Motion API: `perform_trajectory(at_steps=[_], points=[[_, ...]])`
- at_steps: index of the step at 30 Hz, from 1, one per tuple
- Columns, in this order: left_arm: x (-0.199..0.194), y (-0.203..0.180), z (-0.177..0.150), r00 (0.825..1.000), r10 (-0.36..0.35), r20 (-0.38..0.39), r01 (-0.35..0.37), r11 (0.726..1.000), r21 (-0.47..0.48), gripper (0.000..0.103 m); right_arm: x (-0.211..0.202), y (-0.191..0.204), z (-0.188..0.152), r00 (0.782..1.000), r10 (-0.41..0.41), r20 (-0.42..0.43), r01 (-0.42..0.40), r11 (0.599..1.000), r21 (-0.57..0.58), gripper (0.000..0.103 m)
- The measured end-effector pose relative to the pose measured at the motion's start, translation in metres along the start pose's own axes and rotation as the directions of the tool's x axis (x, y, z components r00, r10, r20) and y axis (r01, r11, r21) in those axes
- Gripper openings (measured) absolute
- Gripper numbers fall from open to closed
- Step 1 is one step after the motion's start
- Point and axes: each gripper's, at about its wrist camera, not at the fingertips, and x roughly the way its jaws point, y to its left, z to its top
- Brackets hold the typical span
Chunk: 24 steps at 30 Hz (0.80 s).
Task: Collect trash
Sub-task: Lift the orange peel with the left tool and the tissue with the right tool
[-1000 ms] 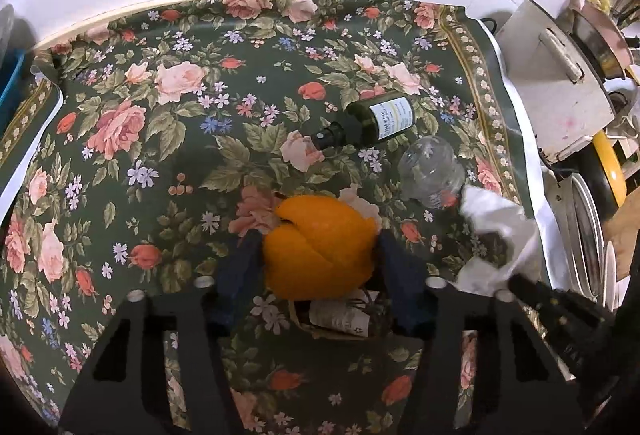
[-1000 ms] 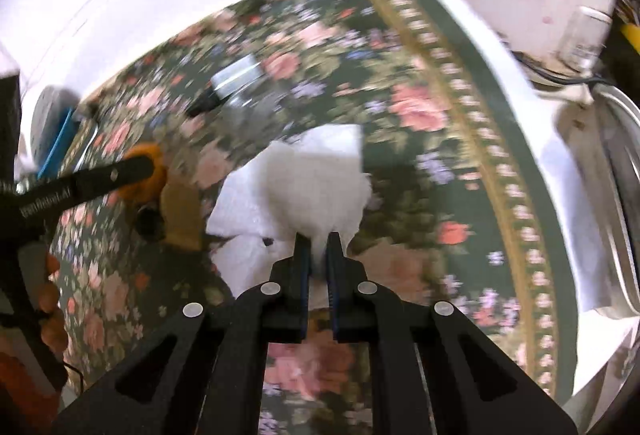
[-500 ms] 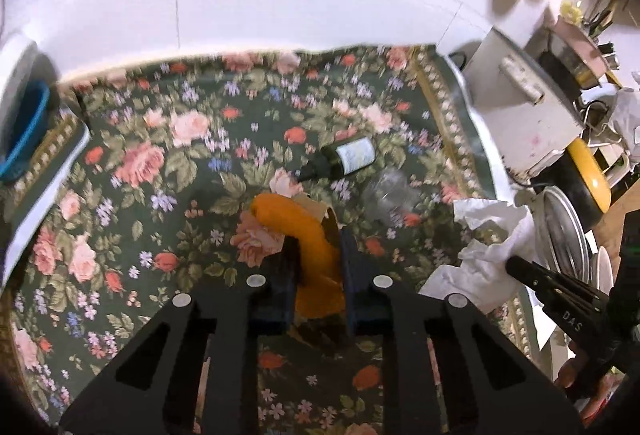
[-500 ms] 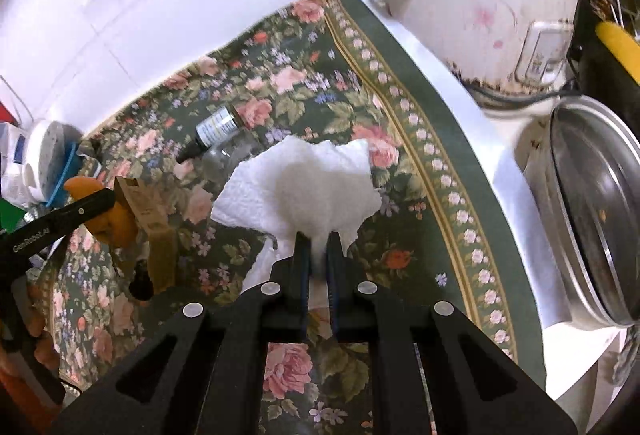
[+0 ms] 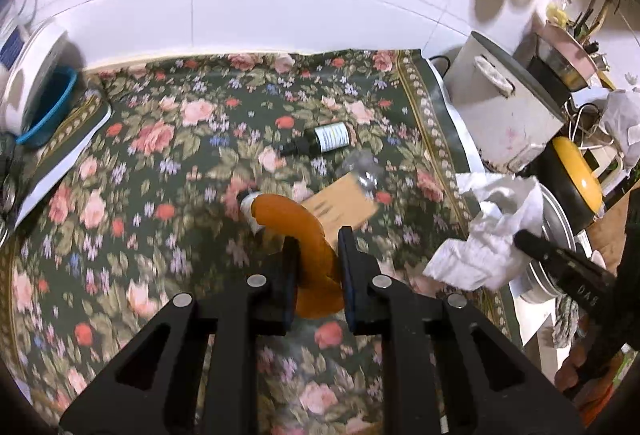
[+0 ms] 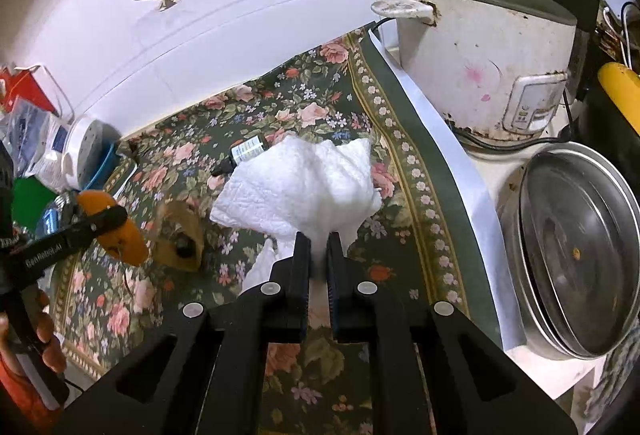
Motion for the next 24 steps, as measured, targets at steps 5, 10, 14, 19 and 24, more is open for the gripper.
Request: perform_trajectory(at_steps=[5,10,14,19,24], points=[[-0.021,-0.013,-0.031,0.999,0.042,0.028,-0.041,0.998,-0.042,0.016,-0.022,-0.005,-0.007,0.999,0.042,0.016,-0.041,0.998,-0.054,0.007],[-0.053,-0.029,-0.057,0.994,0.077,0.081,-0.069,0.993,-0.095,0.016,-0.048,-0.002,-0.012,0.995,0.094,0.031,-0.089,0.987,-0.133,0.007],[-0.082,-0.04,-0.071,0.989,0.09,0.118,-0.078,0.991,-0.105,0.016,-0.065,0.006,-0.019,0.991,0.125,0.038,-0.116,0.976,-0.184,0.007],[-0.115,-0.043,-0.09,0.983,0.094,0.156,-0.079,0.992,-0.102,0.016,-0.085,0.024,-0.035,0.986,0.159,0.05,-0.145,0.966,-0.213,0.007],[-0.135,-0.035,-0.11,0.983,0.073,0.168,-0.06,0.995,-0.078,0.016,-0.103,0.048,-0.058,0.984,0.159,0.075,-0.141,0.968,-0.206,0.007]])
